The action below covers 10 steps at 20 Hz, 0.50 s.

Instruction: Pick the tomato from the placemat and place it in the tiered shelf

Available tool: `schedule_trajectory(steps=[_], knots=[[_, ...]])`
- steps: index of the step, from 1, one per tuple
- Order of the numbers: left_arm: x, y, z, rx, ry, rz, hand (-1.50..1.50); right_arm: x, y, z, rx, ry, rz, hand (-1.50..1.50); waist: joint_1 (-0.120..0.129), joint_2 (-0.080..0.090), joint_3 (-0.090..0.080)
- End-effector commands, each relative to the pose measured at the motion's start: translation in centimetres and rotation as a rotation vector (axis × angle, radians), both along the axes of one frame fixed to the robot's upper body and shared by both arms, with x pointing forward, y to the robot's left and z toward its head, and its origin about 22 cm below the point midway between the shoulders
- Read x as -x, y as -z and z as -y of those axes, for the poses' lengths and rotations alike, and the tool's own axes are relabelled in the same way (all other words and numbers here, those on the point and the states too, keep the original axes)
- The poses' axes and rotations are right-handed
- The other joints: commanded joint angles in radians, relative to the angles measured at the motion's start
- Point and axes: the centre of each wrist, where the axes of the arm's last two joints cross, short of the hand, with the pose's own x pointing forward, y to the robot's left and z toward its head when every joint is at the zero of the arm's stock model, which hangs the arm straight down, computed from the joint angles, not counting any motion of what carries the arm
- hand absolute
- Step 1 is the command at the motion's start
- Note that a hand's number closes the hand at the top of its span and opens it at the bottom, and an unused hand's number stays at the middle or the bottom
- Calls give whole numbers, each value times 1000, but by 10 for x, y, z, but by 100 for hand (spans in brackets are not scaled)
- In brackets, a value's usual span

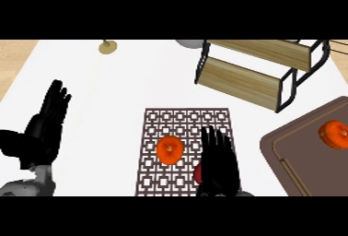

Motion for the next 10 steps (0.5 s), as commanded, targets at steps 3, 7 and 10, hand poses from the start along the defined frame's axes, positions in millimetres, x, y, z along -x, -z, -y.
schedule_trajectory(steps=[3, 7, 10], knots=[[-3, -6, 6, 6, -4, 10, 0, 4, 11, -21, 40, 132, -89, -150, 1, 0, 0], [7, -12, 1, -6, 10, 14, 0, -4, 16, -11, 53, 106, -171, 150, 4, 0, 0], [-5, -12, 15, 2, -4, -6, 0, 12, 35, -18, 119, 39, -92, 150, 0, 0, 0]])
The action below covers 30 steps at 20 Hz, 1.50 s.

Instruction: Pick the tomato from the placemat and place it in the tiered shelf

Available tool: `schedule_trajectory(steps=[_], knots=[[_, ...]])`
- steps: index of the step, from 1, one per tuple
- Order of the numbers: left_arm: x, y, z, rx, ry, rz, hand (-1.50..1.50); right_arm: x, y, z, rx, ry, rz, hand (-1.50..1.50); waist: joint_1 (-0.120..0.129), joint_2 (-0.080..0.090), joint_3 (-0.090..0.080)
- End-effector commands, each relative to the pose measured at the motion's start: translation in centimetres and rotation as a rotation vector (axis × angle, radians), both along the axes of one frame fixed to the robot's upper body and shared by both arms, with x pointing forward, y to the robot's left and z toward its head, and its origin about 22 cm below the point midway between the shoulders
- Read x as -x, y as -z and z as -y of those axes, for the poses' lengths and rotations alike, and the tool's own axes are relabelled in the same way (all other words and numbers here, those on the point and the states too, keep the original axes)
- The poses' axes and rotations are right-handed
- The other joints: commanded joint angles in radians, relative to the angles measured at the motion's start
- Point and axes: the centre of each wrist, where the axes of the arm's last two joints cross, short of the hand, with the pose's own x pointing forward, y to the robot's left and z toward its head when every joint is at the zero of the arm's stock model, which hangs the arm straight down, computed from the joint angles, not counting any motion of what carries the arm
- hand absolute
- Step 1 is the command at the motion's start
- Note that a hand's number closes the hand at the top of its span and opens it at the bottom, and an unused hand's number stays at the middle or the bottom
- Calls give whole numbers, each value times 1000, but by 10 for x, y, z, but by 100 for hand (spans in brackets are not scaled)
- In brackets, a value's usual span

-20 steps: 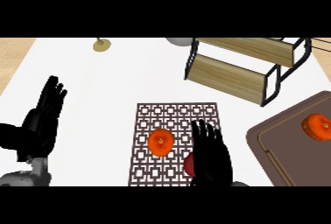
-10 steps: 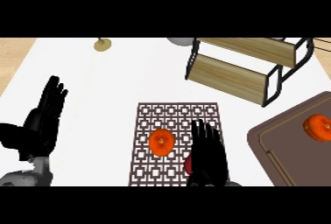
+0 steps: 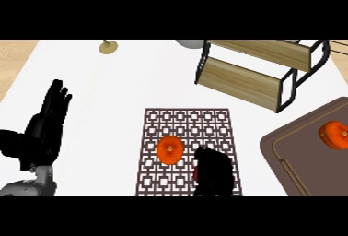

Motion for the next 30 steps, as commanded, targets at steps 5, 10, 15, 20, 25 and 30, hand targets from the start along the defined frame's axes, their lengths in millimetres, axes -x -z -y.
schedule_trajectory(steps=[5, 10, 15, 20, 25, 30], knots=[[-1, -10, 0, -3, 8, 0, 0, -2, 14, -5, 166, -22, 77, 150, 1, 2, 1], [5, -6, 2, -7, 16, 10, 0, -34, -6, -14, 70, 124, 105, 150, 11, 3, 1], [2, 9, 9, 2, 42, 1, 0, -67, -21, -15, -52, 282, 100, 150, 26, 7, 1], [-2, -1, 6, 4, 33, 5, 0, -78, -60, -31, -177, 290, 192, 150, 25, 4, 1], [-2, 10, -7, -3, -5, -3, 0, -80, -120, -31, -366, 335, 458, 150, 9, -1, 0], [-2, -4, -4, -3, 11, 5, 0, -85, -168, -33, -350, 458, 659, 150, 5, -10, -1]])
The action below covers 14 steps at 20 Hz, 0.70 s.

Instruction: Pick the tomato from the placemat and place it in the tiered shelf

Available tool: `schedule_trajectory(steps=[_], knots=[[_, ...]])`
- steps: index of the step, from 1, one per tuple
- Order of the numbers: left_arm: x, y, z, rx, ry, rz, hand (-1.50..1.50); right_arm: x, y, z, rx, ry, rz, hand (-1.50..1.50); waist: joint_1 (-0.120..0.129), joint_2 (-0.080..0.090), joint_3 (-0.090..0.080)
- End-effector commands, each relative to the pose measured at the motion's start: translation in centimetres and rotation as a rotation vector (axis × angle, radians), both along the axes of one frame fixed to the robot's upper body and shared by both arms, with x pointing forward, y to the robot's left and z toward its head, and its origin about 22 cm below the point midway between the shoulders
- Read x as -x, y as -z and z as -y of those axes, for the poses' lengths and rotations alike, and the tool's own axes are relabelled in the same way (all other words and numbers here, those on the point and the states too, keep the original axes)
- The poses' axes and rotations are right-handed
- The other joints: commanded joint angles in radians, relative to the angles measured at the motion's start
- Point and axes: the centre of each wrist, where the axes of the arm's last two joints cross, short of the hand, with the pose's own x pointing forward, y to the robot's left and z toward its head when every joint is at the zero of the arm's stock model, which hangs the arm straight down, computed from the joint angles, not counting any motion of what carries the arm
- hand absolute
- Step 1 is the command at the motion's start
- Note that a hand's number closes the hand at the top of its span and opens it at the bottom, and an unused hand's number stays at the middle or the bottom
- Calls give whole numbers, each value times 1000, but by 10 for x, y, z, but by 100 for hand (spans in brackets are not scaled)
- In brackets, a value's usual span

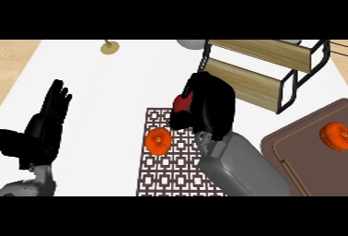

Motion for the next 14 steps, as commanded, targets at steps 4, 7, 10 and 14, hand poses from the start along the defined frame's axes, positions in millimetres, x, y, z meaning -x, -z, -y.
schedule_trajectory(steps=[4, 7, 10, 14], knots=[[-1, 8, 2, 11, -21, -21, 0, -4, -60, 2, -57, 332, 120, 150, -21, 1, -1], [4, 5, 7, 18, -14, -9, 0, -2, -77, 11, -36, 379, 125, 150, -21, -4, 0], [1, -4, 6, 0, -19, 3, 0, -1, -75, 20, -53, 405, 144, 150, -15, 1, 1], [0, -3, -4, 24, -8, 8, 0, -16, -79, 24, -43, 459, 168, 150, -1, 7, 0]])
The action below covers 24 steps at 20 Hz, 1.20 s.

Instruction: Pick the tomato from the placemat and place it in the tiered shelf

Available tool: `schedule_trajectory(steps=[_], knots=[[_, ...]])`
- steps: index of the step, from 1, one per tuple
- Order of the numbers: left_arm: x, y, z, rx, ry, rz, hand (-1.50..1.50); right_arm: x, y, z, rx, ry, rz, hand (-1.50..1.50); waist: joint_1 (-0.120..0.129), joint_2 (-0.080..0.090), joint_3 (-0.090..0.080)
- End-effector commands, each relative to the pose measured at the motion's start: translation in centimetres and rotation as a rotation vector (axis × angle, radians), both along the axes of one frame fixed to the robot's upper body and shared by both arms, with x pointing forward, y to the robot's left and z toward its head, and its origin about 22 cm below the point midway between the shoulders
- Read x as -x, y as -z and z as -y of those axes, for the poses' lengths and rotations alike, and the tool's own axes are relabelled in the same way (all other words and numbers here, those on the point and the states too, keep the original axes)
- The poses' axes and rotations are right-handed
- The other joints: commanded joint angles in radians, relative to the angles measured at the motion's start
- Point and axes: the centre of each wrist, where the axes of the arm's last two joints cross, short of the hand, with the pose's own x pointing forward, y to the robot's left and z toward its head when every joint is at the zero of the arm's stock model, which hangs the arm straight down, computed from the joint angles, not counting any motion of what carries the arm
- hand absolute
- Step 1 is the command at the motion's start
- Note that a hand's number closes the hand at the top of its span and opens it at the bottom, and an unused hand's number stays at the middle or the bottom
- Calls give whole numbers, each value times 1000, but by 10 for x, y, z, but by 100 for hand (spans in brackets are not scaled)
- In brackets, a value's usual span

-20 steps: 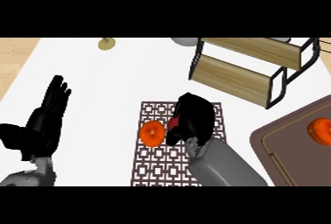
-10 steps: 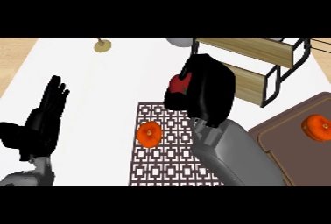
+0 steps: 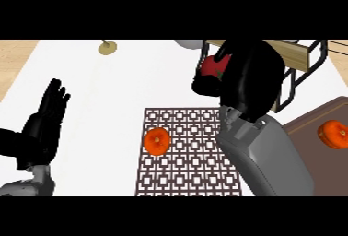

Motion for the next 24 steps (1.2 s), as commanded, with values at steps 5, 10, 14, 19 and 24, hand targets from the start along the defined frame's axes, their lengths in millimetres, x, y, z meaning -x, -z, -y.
schedule_trajectory(steps=[5, 10, 14, 19, 24], knots=[[5, 7, -3, 5, 26, 1, 0, -23, -19, 28, -124, 228, -26, 150, 9, 6, 1], [3, 7, 10, -3, 11, 1, 0, -49, 13, 55, -105, 237, -22, 150, 11, 8, 1], [-4, -4, 4, -3, 15, 3, 0, -45, 33, 78, -111, 244, 32, 150, 5, 8, 1], [-3, -10, 8, -5, 16, 20, 0, -81, 55, 95, -113, 241, 64, 150, 13, 9, 1], [-2, 6, 10, -9, 12, 2, 0, -114, 52, 116, -89, 230, 27, 150, 16, 11, 1]])
